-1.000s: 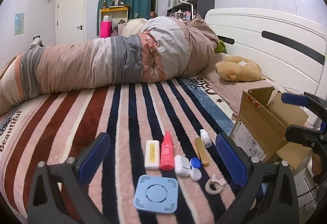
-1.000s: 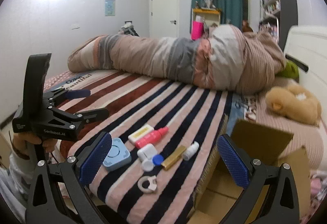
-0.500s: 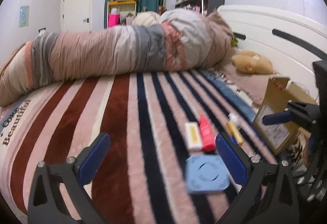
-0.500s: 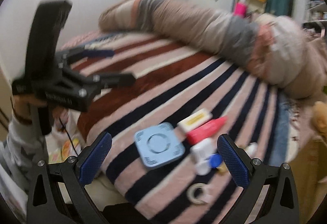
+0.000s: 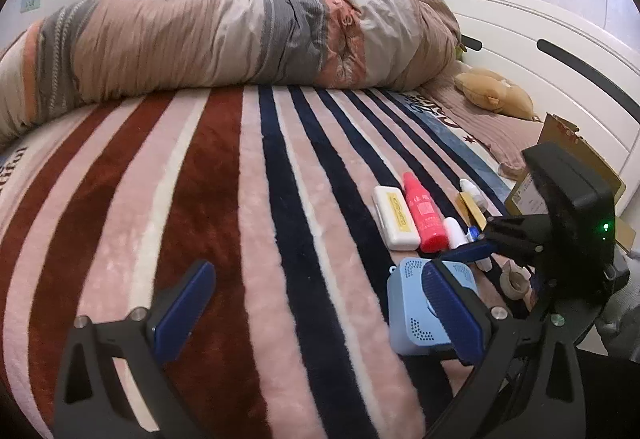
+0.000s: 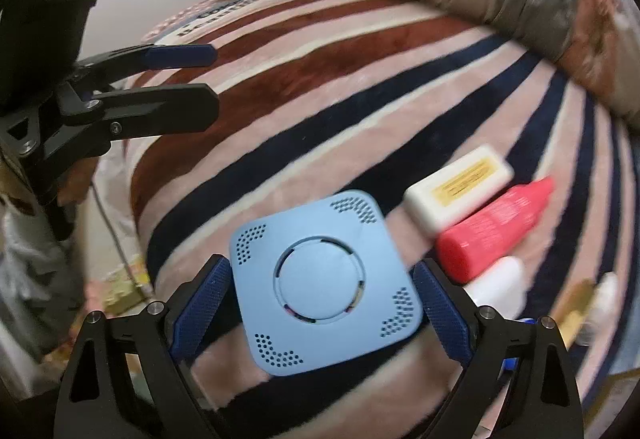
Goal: Organize rigid objects
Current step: 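Grasp the blue square device with the right gripper, then carry the blue device into the cardboard box and open the right gripper, then move the right gripper back and grasp the red spray bottle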
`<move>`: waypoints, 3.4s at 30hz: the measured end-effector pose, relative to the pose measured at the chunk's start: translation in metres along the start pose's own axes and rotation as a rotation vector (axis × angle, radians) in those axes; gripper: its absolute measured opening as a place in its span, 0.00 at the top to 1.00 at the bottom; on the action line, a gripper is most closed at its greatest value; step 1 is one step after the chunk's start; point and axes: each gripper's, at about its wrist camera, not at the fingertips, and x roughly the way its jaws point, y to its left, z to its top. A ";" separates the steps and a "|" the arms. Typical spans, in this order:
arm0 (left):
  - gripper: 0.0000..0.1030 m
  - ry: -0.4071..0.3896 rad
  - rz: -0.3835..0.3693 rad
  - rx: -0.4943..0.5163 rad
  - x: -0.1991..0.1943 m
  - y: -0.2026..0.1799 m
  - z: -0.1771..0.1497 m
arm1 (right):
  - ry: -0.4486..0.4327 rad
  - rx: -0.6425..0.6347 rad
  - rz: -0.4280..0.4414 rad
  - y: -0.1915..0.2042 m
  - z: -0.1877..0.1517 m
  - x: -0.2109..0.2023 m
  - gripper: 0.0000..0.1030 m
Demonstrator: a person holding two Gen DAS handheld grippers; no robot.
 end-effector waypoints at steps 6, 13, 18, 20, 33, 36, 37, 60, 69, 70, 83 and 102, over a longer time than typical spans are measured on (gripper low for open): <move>0.01 0.038 -0.063 -0.004 0.012 -0.001 -0.001 | 0.013 -0.030 -0.021 0.004 -0.001 0.004 0.16; 0.01 0.095 -0.183 -0.026 0.023 -0.005 -0.004 | -0.070 -0.072 -0.096 0.016 -0.003 -0.009 0.17; 0.01 0.114 -0.356 -0.058 0.022 -0.015 0.004 | -0.177 -0.092 -0.131 0.023 0.000 -0.034 0.17; 0.03 0.114 -0.419 -0.058 0.019 -0.025 0.012 | -0.239 -0.108 -0.149 0.028 0.004 -0.049 0.17; 0.49 -0.010 -0.490 0.120 -0.050 -0.118 0.070 | -0.483 -0.140 -0.313 0.048 -0.006 -0.152 0.17; 0.52 -0.037 -0.460 0.188 -0.060 -0.149 0.085 | -0.506 -0.148 -0.362 0.046 -0.020 -0.179 0.18; 0.53 -0.042 -0.460 0.212 -0.062 -0.164 0.092 | -0.514 -0.143 -0.377 0.043 -0.024 -0.188 0.18; 0.56 0.202 -0.530 0.538 0.043 -0.388 0.125 | -0.345 0.318 -0.470 -0.103 -0.138 -0.276 0.19; 0.33 0.195 -0.458 0.521 0.056 -0.381 0.132 | -0.249 0.406 -0.503 -0.118 -0.149 -0.258 0.11; 0.32 0.183 -0.451 0.505 0.051 -0.373 0.134 | -0.253 0.404 -0.504 -0.116 -0.150 -0.260 0.09; 0.30 0.023 -0.263 0.373 -0.021 -0.267 0.145 | -0.326 0.342 -0.471 -0.064 -0.109 -0.264 0.07; 0.30 0.046 -0.051 0.116 0.002 -0.055 0.071 | -0.142 0.340 -0.154 -0.021 -0.004 -0.086 0.43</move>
